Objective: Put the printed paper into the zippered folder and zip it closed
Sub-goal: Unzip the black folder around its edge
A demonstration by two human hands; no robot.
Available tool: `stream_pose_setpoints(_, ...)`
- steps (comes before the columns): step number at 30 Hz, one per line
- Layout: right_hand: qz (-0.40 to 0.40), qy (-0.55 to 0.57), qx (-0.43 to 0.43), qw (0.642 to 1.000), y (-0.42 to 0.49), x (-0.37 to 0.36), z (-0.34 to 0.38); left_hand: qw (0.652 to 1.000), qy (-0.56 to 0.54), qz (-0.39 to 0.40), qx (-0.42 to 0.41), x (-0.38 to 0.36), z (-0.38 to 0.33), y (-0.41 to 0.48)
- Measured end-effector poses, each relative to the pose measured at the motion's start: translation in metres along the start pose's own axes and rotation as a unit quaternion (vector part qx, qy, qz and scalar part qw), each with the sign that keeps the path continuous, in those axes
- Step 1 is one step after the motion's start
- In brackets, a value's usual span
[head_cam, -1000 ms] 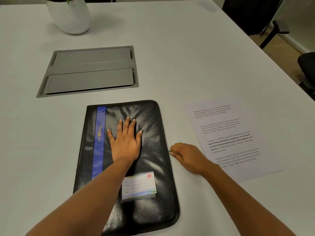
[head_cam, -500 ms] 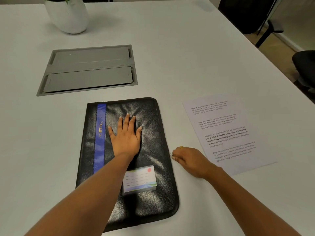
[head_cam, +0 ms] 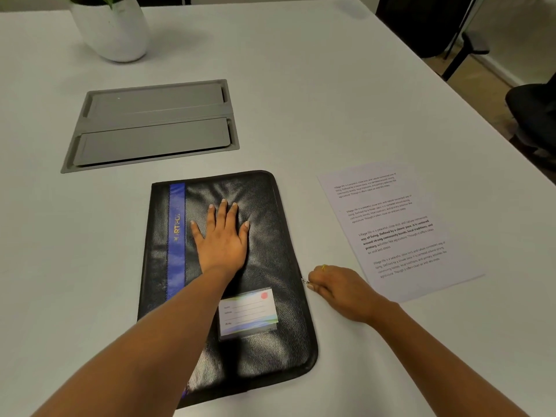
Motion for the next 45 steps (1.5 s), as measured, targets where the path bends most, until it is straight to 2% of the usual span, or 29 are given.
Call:
stream_pose_setpoints(8, 0.028, -0.011, -0.031, 0.999, 0.001, 0.007, 0.007, 0.999, 0.009, 0.012, -0.036, 0.0, 0.005, -0.015)
stream_pose_setpoints(14, 0.089, -0.089, -0.074, 0.989, 0.006, 0.014, 0.014, 1.0, 0.007, 0.025, -0.014, -0.011, 0.0, -0.048)
stream_pose_setpoints(18, 0.097, -0.111, -0.081, 0.986, 0.006, 0.013, 0.016, 0.999, 0.013, 0.029, -0.014, -0.018, 0.0, -0.073)
stream_pose_setpoints(32, 0.132, -0.067, -0.056, 0.987, -0.001, 0.016, 0.009, 1.0, -0.004, -0.001, -0.014, -0.022, 0.008, -0.087)
stream_pose_setpoints(45, 0.131, -0.032, -0.045, 0.99, -0.029, -0.006, 0.015, 1.0, 0.003, -0.011, -0.011, -0.025, 0.008, -0.087)
Point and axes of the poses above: each hand's wrist, its own y-axis towards the middle knuckle, its own x-axis out of the back of the hand, z = x × y, the point moved 3 cm from there along y, towards the middle knuckle, and after that the axes turned 13 degrees about z, right-handed, at the moved point
